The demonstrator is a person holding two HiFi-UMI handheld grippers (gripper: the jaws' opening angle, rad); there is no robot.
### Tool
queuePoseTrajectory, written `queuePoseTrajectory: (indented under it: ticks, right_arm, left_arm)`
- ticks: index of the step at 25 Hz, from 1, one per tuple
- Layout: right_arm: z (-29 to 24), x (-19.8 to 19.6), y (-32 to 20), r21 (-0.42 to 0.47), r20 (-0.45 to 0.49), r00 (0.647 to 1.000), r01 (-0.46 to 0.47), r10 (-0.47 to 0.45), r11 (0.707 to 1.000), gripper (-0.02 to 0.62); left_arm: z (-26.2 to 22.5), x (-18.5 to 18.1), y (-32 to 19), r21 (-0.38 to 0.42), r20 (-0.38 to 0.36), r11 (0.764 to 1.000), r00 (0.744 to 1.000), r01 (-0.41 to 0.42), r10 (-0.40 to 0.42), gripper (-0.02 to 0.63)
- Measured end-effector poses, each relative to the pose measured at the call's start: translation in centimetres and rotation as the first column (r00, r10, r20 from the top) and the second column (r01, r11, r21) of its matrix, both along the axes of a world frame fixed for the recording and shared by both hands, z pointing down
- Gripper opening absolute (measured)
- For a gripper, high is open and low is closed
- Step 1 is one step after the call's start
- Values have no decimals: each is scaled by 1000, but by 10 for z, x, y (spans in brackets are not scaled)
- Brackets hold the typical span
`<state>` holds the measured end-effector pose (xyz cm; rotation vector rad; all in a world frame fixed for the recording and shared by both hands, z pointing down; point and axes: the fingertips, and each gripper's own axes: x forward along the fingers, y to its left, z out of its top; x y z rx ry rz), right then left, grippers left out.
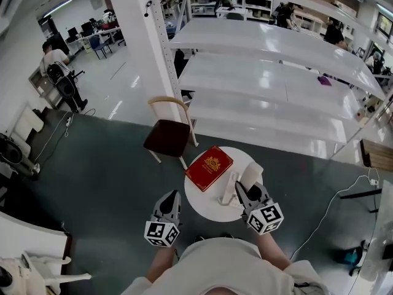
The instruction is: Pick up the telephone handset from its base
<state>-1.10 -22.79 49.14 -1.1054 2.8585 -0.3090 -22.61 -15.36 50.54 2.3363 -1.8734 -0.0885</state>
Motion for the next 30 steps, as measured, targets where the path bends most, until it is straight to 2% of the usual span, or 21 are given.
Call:
queuePoseTrajectory:
  ticks: [18,30]
  right_arm:
    - [0,1,5,-6,8,1000,-2,2,1000,97]
    - [4,1,12,-13,6,1000,3,-3,1000,97]
  left_arm:
    - [5,-9,9,-11,-4,1000,1000,23,-23,21]
    - [0,-6,15,8,-14,1000,1000,26,-26,21]
